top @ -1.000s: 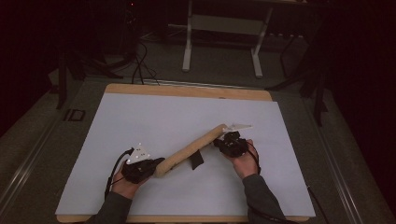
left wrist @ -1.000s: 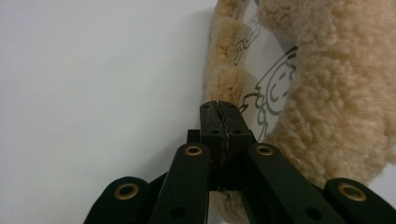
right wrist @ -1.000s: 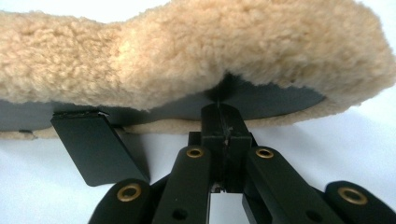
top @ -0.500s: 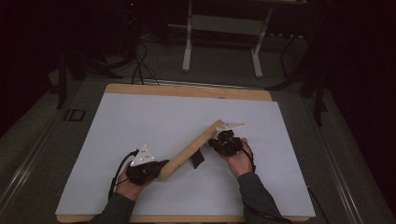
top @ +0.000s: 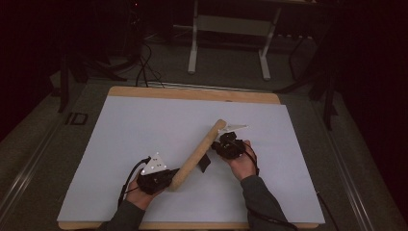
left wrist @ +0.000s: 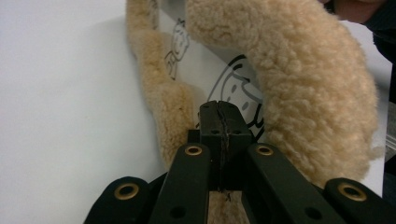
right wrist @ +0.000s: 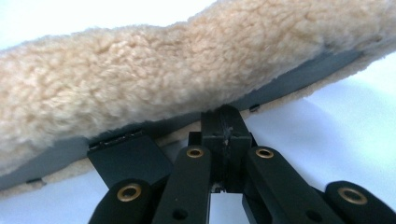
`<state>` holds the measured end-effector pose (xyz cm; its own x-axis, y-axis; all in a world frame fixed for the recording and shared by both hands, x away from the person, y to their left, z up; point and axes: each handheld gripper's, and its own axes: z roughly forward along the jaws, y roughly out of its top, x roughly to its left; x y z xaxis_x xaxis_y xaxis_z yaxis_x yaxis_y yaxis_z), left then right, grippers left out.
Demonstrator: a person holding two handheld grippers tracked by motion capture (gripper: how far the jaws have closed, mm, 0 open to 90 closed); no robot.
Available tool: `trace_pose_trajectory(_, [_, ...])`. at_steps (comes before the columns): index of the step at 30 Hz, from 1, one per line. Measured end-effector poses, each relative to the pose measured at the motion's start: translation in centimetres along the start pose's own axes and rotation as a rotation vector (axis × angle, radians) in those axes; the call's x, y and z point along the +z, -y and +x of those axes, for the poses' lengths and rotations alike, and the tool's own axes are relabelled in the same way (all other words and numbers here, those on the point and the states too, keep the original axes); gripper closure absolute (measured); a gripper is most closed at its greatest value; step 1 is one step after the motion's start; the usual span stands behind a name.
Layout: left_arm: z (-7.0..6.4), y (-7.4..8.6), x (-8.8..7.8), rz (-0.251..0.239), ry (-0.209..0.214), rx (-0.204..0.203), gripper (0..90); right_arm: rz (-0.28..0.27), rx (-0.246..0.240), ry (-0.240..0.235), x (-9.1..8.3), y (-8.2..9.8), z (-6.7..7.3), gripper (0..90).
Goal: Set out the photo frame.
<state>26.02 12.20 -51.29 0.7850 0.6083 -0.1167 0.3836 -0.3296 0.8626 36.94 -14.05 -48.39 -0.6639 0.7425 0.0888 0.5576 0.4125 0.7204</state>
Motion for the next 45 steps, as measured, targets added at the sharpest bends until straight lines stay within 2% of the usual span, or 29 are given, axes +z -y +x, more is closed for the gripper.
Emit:
trace_pose_trajectory(11, [-1.0, -0.2, 0.8, 0.002, 0.018, 0.021, 90.0, 0.007, -0.013, -0.007, 0.2, -0.5, 0.5, 90.0])
trace_pose_trajectory(21, [-1.6, -0.4, 1.4, 0.0, 0.009, 0.037, 90.0, 0.023, -0.024, -0.007, 0.5, -0.9, 0.8, 90.0])
trace_pose_trajectory(33, [-2.5, -0.6, 2.3, -0.006, 0.03, 0.051, 90.0, 0.031, -0.052, -0.02, 0.9, -1.4, 1.6, 90.0])
trace_pose_trajectory(45, [-3.1, -0.7, 2.9, -0.014, 0.008, 0.065, 90.0, 0.038, -0.062, -0.055, 1.0, -1.5, 2.2, 90.0])
